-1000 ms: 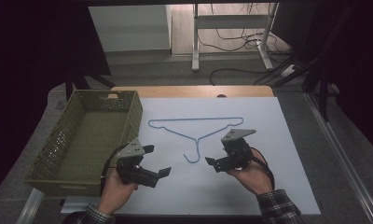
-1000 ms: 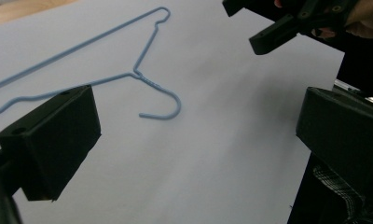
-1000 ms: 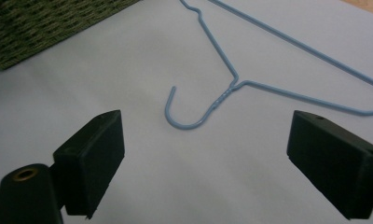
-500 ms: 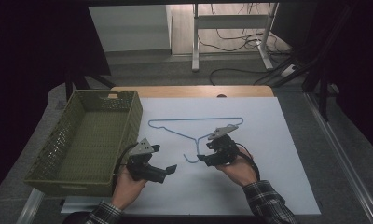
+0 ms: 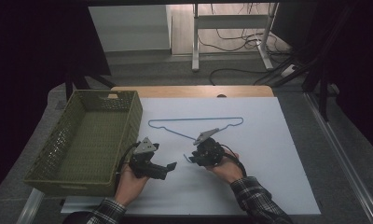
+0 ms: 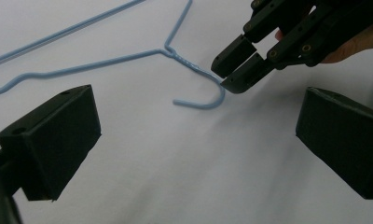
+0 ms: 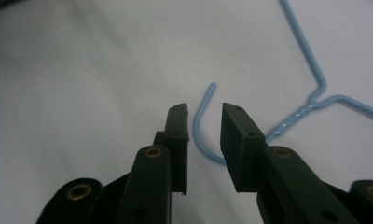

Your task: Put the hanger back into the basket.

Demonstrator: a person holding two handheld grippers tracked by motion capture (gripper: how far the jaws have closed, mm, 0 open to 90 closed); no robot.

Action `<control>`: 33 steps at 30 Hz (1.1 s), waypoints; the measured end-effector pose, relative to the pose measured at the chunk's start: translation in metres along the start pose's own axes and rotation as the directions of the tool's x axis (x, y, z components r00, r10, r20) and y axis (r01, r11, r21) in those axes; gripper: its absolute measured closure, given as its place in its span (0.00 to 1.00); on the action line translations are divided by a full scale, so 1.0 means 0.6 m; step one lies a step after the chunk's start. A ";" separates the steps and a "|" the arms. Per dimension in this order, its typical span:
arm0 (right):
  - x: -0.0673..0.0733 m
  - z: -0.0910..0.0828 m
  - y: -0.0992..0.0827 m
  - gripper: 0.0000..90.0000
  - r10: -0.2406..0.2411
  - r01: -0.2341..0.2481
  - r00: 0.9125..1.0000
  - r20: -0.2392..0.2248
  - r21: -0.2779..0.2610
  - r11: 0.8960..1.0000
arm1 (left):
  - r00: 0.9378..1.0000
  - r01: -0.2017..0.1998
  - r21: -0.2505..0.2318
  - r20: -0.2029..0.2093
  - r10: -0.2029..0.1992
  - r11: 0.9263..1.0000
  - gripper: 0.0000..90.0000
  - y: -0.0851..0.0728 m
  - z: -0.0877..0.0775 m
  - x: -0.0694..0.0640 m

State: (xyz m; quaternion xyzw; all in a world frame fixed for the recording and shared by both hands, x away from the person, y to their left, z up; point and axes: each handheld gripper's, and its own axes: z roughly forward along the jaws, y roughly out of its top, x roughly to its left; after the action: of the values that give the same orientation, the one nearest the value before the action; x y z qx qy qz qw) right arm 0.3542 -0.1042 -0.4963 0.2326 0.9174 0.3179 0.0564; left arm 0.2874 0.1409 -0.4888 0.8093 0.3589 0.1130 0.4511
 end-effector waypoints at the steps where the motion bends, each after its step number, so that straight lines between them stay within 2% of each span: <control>1: 0.000 0.005 0.000 0.83 -0.006 0.006 1.000 -0.002 0.006 1.000 | 1.000 0.000 0.000 0.003 0.000 1.000 0.00 -0.001 0.001 0.001; 3: 0.001 0.013 0.000 0.85 -0.016 0.016 1.000 -0.011 0.016 1.000 | 1.000 0.003 -0.008 0.025 -0.003 1.000 0.00 -0.002 0.004 0.004; 7: 0.002 0.026 -0.001 0.86 -0.036 0.036 0.999 -0.017 0.031 0.999 | 0.999 -0.002 -0.007 0.039 0.002 1.000 0.00 -0.002 0.011 0.007; 14: -0.002 0.041 -0.005 0.91 -0.054 0.055 0.998 -0.020 0.063 0.996 | 0.999 0.011 0.004 0.035 -0.012 1.000 0.00 0.000 0.021 0.013; 22: -0.006 0.038 0.001 0.96 -0.055 0.057 0.998 -0.041 0.067 0.996 | 0.999 0.027 0.029 0.029 -0.028 0.999 0.00 0.003 0.028 0.014; 31: -0.004 0.012 0.021 0.96 -0.072 0.074 0.996 -0.058 0.046 0.996 | 0.998 0.065 0.058 0.015 -0.066 0.996 0.01 0.001 0.029 0.019; 33: -0.005 0.008 0.025 0.96 -0.073 0.076 0.995 -0.062 0.043 0.996 | 0.998 0.067 0.067 0.000 -0.067 0.996 0.01 0.001 0.031 0.018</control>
State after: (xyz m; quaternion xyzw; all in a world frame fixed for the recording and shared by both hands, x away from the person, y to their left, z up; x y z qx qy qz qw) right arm 0.3640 -0.0928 -0.4910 0.1897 0.9336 0.3017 0.0353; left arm 0.3050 0.1360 -0.5003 0.8115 0.3889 0.0848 0.4278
